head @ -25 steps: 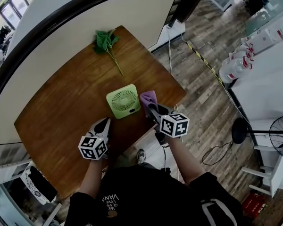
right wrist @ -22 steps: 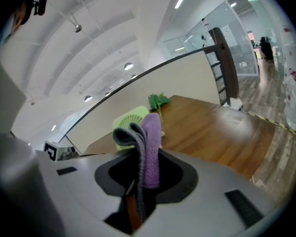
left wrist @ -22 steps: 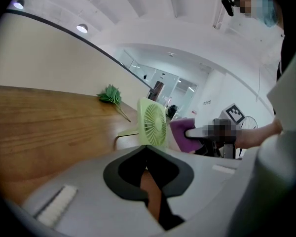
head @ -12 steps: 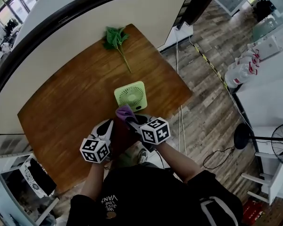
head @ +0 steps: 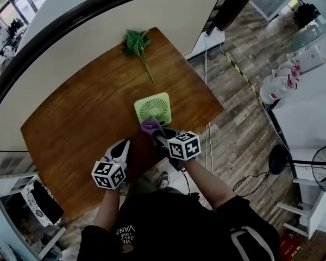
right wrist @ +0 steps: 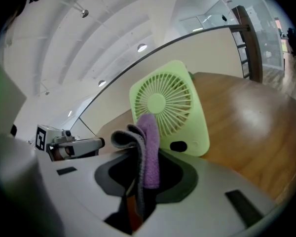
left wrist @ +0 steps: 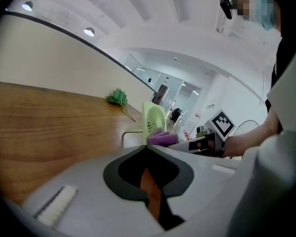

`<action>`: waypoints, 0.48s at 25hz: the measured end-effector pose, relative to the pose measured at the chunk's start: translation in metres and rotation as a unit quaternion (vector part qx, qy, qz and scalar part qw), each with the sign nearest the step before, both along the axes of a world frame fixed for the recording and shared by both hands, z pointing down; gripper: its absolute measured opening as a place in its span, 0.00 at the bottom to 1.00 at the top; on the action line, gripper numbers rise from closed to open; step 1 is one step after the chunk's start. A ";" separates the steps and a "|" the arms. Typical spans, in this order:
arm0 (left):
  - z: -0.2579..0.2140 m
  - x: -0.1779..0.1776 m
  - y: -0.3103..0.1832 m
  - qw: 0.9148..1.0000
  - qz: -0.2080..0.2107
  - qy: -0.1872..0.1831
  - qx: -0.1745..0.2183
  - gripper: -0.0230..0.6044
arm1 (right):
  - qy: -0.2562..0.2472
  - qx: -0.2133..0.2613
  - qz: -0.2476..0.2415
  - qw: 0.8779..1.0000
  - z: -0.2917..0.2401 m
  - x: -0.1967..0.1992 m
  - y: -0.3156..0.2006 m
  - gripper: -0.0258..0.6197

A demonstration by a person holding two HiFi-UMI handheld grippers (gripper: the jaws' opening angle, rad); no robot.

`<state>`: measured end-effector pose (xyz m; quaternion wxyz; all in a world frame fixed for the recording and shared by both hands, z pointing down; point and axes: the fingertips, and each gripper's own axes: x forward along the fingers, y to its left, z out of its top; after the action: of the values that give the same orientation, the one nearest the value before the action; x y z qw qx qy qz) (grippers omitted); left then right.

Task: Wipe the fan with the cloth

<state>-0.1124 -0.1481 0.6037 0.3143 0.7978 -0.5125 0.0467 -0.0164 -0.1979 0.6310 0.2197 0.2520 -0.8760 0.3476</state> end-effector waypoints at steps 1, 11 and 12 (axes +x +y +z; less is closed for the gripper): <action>0.000 0.001 -0.001 1.000 0.001 0.001 0.000 0.06 | 0.002 -0.001 0.007 1.000 0.000 0.007 -0.002 0.19; -0.001 0.017 -0.008 1.000 0.017 0.003 0.002 0.06 | 0.023 -0.020 0.099 0.995 0.010 0.080 -0.020 0.20; -0.002 0.018 -0.008 1.000 0.019 0.003 0.003 0.06 | 0.026 -0.021 0.109 0.993 0.011 0.087 -0.022 0.19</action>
<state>-0.0940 -0.1565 0.6015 0.3127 0.8082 -0.4966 0.0487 0.0710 -0.2198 0.6419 0.2078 0.3505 -0.8300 0.3810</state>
